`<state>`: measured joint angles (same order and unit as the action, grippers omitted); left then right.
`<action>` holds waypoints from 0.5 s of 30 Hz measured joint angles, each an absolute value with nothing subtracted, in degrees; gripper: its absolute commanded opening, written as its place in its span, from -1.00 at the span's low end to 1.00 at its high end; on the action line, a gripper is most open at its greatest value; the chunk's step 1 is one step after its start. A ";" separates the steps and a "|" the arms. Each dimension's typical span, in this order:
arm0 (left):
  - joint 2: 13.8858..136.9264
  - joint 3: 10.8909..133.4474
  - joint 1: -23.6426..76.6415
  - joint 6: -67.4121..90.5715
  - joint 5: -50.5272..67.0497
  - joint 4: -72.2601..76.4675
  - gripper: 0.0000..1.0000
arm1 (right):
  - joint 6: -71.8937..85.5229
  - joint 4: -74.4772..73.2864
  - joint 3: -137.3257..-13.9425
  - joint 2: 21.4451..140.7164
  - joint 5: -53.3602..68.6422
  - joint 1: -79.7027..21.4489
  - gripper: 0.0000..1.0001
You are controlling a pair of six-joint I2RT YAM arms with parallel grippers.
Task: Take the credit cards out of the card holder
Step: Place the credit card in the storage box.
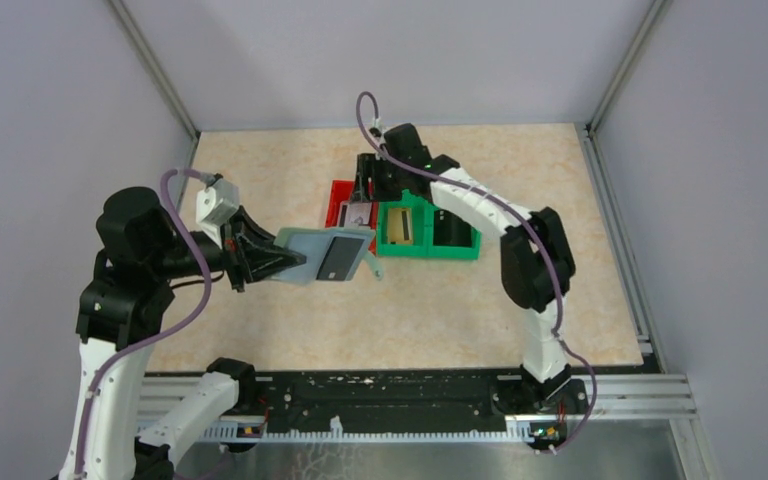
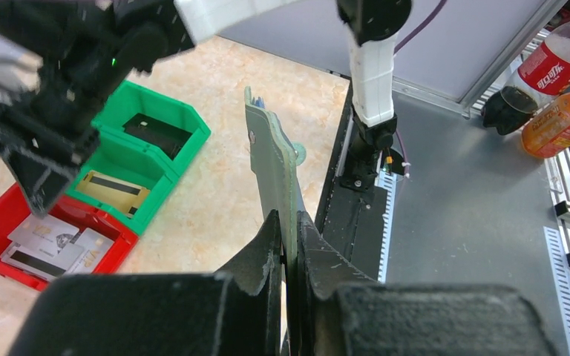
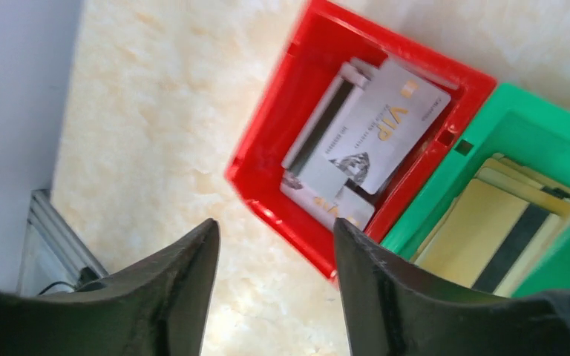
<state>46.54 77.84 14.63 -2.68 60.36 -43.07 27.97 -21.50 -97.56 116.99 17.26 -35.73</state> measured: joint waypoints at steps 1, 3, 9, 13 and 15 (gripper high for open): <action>46.59 77.84 14.63 -3.07 60.49 -43.33 -1.00 | 26.70 -22.48 -97.54 114.74 17.26 -35.38 0.36; 46.76 77.84 14.63 -3.92 60.71 -44.12 -1.00 | 24.53 -23.03 -97.36 109.32 17.98 -34.89 0.54; 47.16 77.84 14.63 -7.22 62.00 -46.78 -1.00 | 16.01 -21.65 -98.00 88.40 28.53 -32.75 0.71; 47.37 77.80 14.63 -10.61 63.13 -49.54 -1.00 | 12.25 -20.84 -101.45 80.93 39.81 -34.76 0.74; 47.66 77.54 14.63 -12.82 63.53 -51.09 -1.00 | 10.09 -21.41 -102.17 79.59 43.09 -38.24 0.81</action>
<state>47.66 77.54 14.63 -12.82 63.53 -51.09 10.09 -21.41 -102.17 79.59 43.09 -38.24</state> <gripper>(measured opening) 0.114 0.868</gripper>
